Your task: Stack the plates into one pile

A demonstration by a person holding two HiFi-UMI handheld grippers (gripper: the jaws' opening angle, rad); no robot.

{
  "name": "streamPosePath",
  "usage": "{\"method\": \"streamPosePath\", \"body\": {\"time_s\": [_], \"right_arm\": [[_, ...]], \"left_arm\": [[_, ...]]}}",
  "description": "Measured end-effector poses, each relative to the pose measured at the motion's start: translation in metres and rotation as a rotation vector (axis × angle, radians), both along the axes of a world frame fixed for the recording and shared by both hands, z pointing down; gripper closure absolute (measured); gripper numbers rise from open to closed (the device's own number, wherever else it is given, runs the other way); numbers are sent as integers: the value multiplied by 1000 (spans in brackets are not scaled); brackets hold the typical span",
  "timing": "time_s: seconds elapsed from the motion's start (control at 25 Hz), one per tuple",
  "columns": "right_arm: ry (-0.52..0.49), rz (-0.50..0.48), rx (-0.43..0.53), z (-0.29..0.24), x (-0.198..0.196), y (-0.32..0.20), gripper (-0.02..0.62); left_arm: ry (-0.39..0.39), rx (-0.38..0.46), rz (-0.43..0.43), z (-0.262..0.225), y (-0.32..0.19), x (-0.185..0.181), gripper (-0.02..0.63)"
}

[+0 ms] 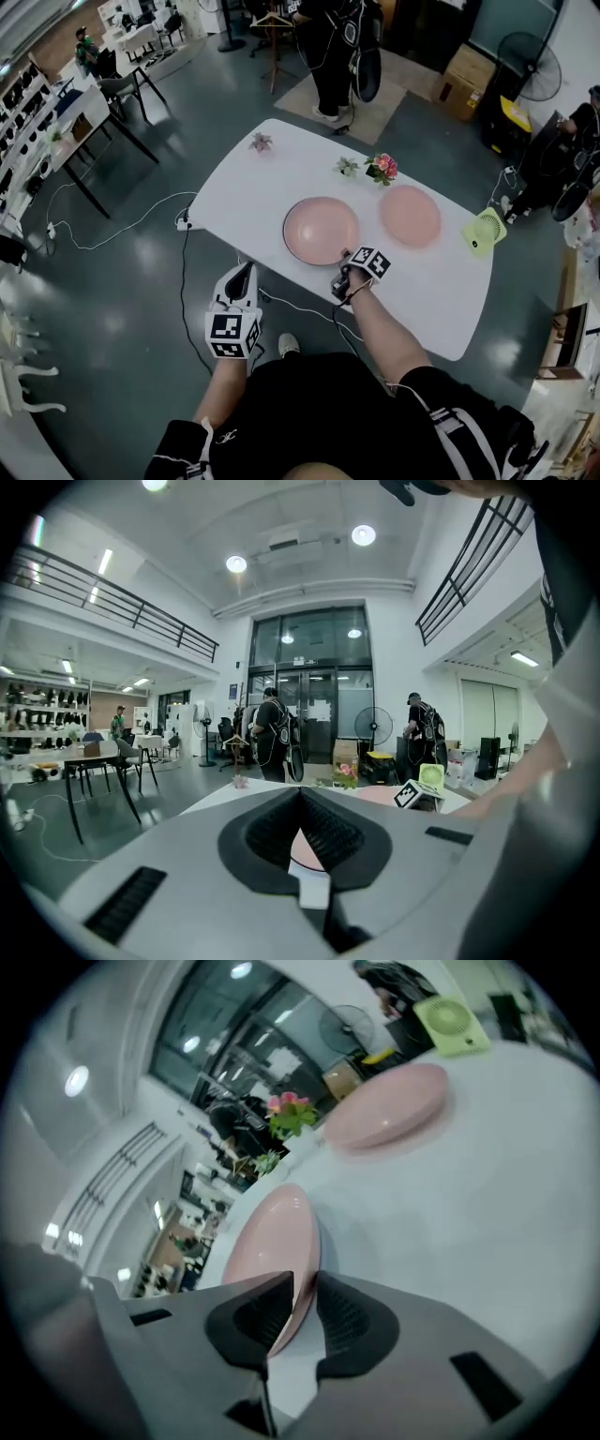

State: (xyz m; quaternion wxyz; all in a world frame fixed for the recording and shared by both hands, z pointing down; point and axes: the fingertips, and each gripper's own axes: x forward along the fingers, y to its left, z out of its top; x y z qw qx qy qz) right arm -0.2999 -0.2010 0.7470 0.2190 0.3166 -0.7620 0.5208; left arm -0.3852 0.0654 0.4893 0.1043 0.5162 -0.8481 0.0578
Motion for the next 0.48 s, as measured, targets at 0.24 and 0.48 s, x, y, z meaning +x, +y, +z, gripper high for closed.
{"method": "streamPosePath", "body": {"time_s": [0.24, 0.48], "right_arm": [[209, -187, 467, -47, 9, -15, 457], [27, -110, 881, -164, 29, -31, 520]], "left_arm": [[1, 15, 57, -7, -23, 3, 595], [-14, 45, 139, -15, -64, 13, 595]]}}
